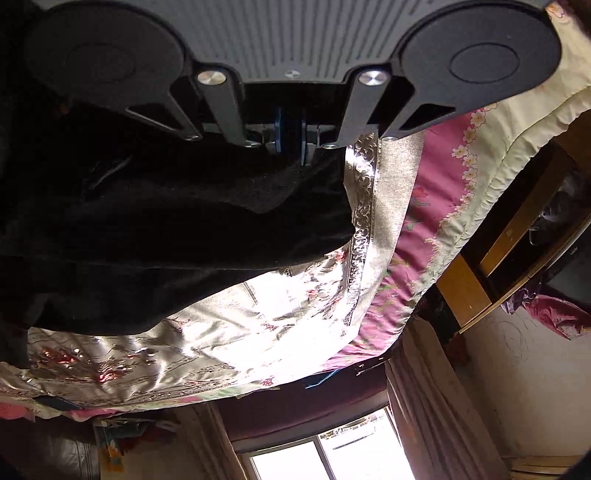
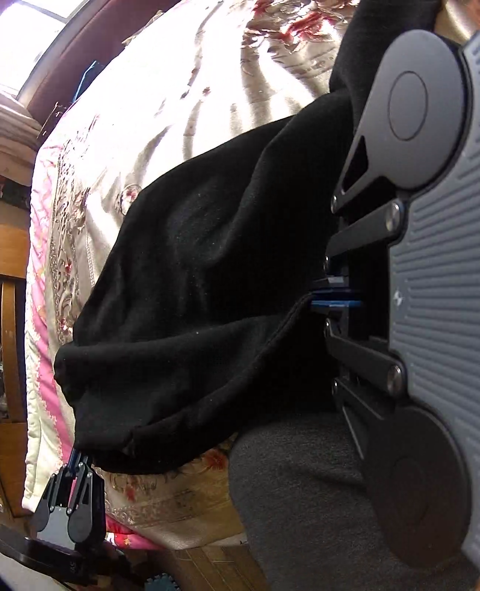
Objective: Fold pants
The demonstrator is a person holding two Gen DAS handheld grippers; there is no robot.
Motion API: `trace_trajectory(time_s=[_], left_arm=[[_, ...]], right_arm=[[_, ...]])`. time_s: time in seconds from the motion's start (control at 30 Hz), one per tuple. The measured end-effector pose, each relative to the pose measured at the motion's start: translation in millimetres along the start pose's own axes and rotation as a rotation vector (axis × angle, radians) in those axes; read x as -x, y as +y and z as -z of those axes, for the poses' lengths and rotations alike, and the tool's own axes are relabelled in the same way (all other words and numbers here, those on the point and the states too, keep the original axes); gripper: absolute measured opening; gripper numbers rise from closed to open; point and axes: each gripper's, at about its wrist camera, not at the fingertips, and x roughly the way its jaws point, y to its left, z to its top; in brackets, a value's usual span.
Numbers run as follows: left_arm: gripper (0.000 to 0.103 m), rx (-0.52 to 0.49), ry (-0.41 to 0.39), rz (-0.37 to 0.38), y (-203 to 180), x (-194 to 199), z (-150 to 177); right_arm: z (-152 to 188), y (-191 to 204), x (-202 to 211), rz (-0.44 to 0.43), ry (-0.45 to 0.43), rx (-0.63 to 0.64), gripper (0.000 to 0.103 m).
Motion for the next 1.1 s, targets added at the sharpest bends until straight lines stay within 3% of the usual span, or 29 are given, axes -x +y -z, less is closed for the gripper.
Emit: trace_trajectory(time_s=[0.17, 0.33, 0.43, 0.57, 0.67, 1.1], left_arm=[[0.028, -0.103, -0.021, -0.006, -2.2, -4.8, 2.5], [0.027, -0.087, -0.089, -0.063, 7.0, 10.0, -1.1], [0.027, -0.073, -0.043, -0.047, 5.7, 5.1, 16.2], [0.030, -0.131, -0.005, -0.066, -16.2, 2.0, 40.2], [0.030, -0.152, -0.006, -0.085, -19.3, 9.1, 40.0], [0.032, -0.210, 0.046, -0.169, -17.0, 8.3, 51.1]], right_arm=[[-4.0, 0.1, -5.9, 0.007, 0.025, -0.004, 0.004], [-12.9, 6.4, 6.9, 0.025, -0.017, -0.038, 0.004], [-10.1, 9.5, 7.3, 0.036, -0.016, -0.013, 0.004], [1.3, 14.9, -17.4, 0.005, 0.086, 0.011, 0.010], [4.1, 21.3, -16.8, 0.027, 0.072, 0.052, 0.013], [7.6, 23.0, -14.4, -0.024, 0.049, 0.034, 0.016]])
